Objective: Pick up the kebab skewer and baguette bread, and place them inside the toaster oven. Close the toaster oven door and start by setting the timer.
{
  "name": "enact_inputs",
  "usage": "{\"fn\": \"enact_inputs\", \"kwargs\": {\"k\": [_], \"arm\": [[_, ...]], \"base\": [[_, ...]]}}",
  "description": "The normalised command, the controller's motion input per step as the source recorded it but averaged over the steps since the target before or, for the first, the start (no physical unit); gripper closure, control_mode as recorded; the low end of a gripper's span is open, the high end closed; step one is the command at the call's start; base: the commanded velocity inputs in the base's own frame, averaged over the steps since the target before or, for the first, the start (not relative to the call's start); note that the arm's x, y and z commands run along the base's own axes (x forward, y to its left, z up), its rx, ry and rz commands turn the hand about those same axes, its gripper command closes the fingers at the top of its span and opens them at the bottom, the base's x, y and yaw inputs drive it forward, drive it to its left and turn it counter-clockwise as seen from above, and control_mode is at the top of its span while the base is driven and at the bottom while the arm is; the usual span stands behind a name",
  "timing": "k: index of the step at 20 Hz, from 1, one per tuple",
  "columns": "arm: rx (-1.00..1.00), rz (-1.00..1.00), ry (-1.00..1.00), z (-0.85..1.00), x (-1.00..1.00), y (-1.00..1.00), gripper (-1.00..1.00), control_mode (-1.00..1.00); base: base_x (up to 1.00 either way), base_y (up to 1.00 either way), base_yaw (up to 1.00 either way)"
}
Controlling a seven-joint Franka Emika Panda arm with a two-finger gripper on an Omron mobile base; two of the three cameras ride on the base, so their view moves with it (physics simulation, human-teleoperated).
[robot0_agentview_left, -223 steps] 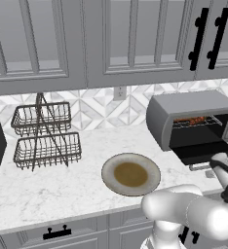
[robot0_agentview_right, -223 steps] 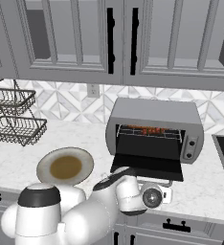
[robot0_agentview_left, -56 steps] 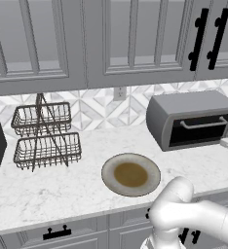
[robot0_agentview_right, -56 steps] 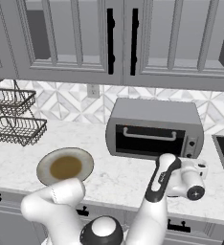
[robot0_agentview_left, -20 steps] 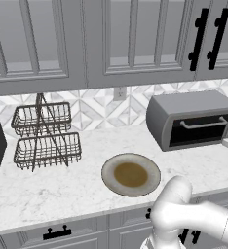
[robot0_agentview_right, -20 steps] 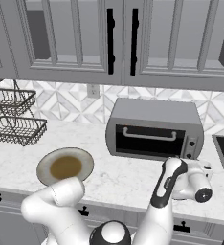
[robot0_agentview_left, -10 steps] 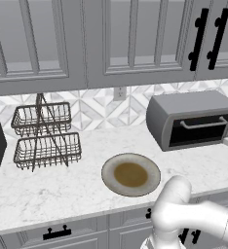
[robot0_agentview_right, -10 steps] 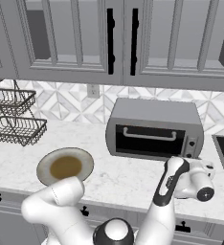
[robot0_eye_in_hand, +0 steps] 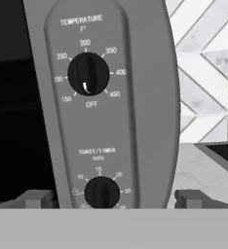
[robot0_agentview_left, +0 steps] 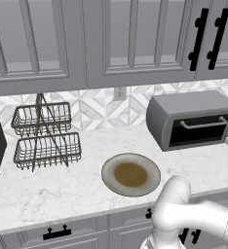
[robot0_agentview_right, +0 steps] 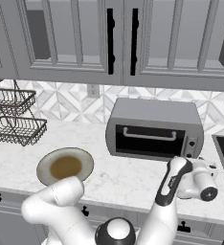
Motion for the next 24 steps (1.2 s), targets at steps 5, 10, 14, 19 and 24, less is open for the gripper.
{"fn": "enact_inputs", "kwargs": {"k": [5,10,14,19,24], "arm": [[0.0,-0.05,0.0,0.0,0.0,0.15,-1.0,-1.0],[0.0,-0.06,0.0,0.0,0.09,0.1,-1.0,-1.0],[0.0,-0.03,0.0,0.02,0.24,0.01,-1.0,-1.0],[0.0,0.0,0.0,0.0,0.17,0.0,-1.0,-1.0],[0.0,0.0,0.0,0.0,0.0,0.0,-1.0,-1.0]], "base": [[0.0,0.0,0.0],[0.0,0.0,0.0],[0.0,0.0,0.0],[0.0,0.0,0.0],[0.0,0.0,0.0]]}}
